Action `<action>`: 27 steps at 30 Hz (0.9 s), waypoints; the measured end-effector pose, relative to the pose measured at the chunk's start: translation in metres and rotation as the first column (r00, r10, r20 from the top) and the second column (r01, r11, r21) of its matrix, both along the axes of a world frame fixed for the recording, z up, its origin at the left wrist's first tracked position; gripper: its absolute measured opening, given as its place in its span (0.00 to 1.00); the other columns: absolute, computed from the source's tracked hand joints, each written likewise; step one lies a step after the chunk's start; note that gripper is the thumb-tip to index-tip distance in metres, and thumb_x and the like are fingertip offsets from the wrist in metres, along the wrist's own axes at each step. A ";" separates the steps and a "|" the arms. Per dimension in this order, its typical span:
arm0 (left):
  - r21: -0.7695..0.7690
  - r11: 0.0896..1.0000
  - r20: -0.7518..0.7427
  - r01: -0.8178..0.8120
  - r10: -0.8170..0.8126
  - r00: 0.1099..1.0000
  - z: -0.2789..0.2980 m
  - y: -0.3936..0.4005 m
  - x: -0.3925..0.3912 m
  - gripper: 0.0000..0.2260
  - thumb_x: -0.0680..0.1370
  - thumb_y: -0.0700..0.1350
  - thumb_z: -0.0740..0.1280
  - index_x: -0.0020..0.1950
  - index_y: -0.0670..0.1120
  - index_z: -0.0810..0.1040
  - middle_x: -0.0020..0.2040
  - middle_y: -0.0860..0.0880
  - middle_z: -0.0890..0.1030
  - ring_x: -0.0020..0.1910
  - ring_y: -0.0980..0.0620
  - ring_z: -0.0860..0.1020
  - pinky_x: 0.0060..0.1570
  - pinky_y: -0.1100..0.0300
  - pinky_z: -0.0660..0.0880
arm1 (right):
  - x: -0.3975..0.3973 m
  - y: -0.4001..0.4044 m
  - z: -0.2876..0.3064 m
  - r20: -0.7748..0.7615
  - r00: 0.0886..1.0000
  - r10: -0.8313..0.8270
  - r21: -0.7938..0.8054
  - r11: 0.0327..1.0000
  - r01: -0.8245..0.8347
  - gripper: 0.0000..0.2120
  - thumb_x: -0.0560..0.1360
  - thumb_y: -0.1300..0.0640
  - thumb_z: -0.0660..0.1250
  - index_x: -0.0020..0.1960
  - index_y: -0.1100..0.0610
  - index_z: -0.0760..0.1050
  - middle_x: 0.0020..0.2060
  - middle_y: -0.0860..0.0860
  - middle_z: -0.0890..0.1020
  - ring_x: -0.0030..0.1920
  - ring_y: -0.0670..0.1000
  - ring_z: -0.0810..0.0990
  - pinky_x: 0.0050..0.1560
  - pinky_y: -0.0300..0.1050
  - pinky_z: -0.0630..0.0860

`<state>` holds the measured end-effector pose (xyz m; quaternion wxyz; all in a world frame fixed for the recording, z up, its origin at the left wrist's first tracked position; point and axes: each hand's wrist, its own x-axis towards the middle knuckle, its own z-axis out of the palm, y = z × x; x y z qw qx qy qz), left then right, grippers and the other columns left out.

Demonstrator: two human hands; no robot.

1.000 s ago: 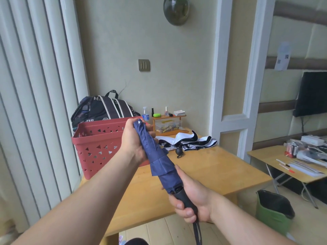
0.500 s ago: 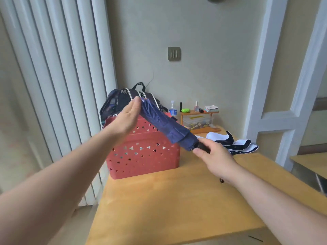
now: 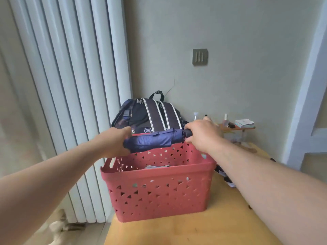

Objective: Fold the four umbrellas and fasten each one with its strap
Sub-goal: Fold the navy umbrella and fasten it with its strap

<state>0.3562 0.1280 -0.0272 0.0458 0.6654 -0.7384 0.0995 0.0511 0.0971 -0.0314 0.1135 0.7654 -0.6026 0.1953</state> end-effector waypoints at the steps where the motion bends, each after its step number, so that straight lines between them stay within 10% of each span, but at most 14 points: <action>1: 0.028 1.000 0.081 -0.006 0.004 0.997 -0.006 -0.012 -0.001 0.23 0.72 0.51 0.72 0.64 0.50 0.71 0.43 0.49 0.78 0.41 0.45 0.76 0.40 0.54 0.76 | 0.010 -0.013 -0.002 -0.102 0.995 -0.020 0.011 1.000 0.021 0.09 0.75 0.47 0.75 0.53 0.45 0.79 0.49 0.47 0.81 0.61 0.56 0.74 0.51 0.50 0.69; 9: 0.250 0.967 0.417 -0.043 -0.068 0.906 -0.044 -0.078 -0.003 0.14 0.72 0.59 0.73 0.51 0.53 0.77 0.45 0.52 0.80 0.44 0.47 0.81 0.44 0.53 0.82 | 0.055 -0.091 -0.029 -0.589 0.796 0.140 0.242 0.970 0.009 0.22 0.68 0.43 0.82 0.57 0.48 0.80 0.55 0.50 0.82 0.57 0.57 0.82 0.49 0.48 0.75; 20: 0.341 0.937 0.616 -0.080 -0.159 0.771 -0.078 -0.100 0.001 0.17 0.71 0.63 0.74 0.52 0.54 0.81 0.49 0.55 0.82 0.51 0.48 0.82 0.46 0.53 0.75 | 0.055 -0.110 -0.059 -0.326 0.910 0.255 0.527 0.848 -0.049 0.13 0.75 0.61 0.75 0.57 0.49 0.84 0.42 0.47 0.82 0.39 0.50 0.82 0.44 0.45 0.82; 23: 0.360 0.928 0.605 -0.096 -0.154 0.781 -0.073 -0.095 -0.003 0.09 0.77 0.48 0.73 0.56 0.54 0.80 0.55 0.53 0.82 0.57 0.47 0.80 0.51 0.51 0.73 | 0.054 -0.104 -0.056 -0.260 0.932 0.253 0.549 0.833 -0.073 0.22 0.75 0.71 0.64 0.59 0.49 0.83 0.41 0.45 0.79 0.37 0.47 0.79 0.37 0.41 0.77; 27: 0.486 0.868 0.500 -0.104 -0.179 0.848 -0.045 -0.082 -0.013 0.26 0.79 0.33 0.63 0.74 0.52 0.76 0.68 0.51 0.80 0.65 0.46 0.79 0.62 0.52 0.77 | 0.041 -0.095 -0.033 0.157 0.969 0.191 0.397 0.886 -0.239 0.14 0.80 0.60 0.63 0.54 0.45 0.84 0.36 0.41 0.81 0.41 0.45 0.85 0.42 0.35 0.78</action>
